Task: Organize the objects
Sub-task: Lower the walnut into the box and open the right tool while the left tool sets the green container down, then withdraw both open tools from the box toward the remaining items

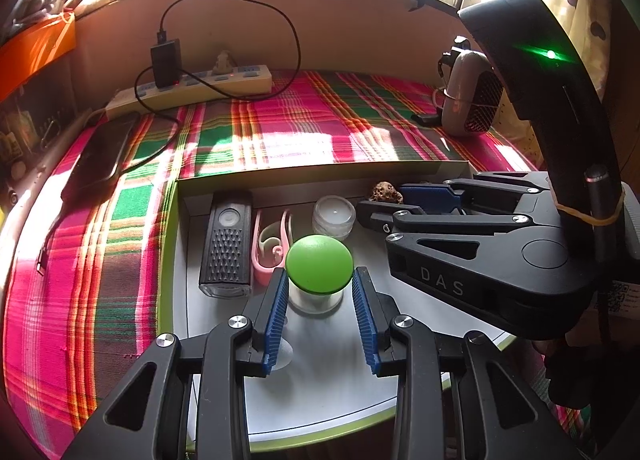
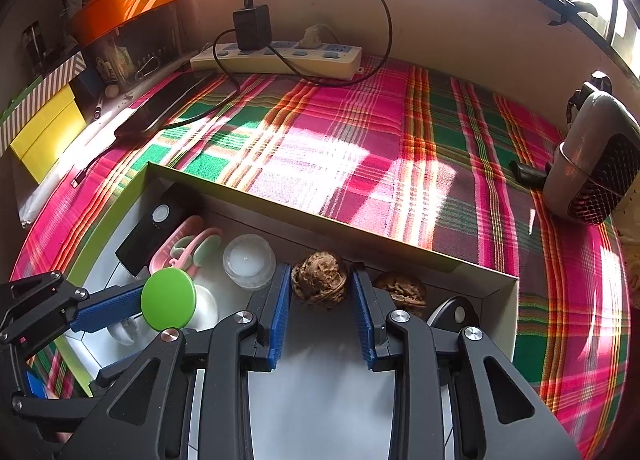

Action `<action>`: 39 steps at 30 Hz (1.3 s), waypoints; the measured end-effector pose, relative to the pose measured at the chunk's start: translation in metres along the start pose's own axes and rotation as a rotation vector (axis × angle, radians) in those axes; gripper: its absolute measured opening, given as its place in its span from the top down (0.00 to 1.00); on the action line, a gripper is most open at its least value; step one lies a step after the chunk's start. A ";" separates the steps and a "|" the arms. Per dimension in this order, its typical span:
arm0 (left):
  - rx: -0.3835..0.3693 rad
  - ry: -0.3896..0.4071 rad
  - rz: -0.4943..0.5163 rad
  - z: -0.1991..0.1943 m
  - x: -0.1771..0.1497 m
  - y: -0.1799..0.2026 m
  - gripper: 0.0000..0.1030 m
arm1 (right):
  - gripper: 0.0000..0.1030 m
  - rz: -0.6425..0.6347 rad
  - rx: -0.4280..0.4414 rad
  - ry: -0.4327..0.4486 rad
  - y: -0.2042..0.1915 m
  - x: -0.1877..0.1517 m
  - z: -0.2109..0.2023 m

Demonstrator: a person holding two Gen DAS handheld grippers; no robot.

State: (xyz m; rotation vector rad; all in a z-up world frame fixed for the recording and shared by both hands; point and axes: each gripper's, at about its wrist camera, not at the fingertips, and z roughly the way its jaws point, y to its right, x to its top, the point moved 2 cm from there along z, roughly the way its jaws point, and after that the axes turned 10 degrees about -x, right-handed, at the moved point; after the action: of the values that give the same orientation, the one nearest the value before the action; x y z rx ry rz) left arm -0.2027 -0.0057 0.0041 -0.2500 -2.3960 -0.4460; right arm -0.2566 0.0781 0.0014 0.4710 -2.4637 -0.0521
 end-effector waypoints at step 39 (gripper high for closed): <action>0.017 0.038 0.023 -0.021 -0.005 0.012 0.69 | 0.48 0.069 -0.028 0.044 0.007 -0.003 -0.024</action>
State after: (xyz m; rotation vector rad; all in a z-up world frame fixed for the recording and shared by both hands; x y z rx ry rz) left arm -0.1829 -0.0026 0.0194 -0.2585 -2.3568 -0.4158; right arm -0.2420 0.0874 0.0201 0.3715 -2.4309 -0.0473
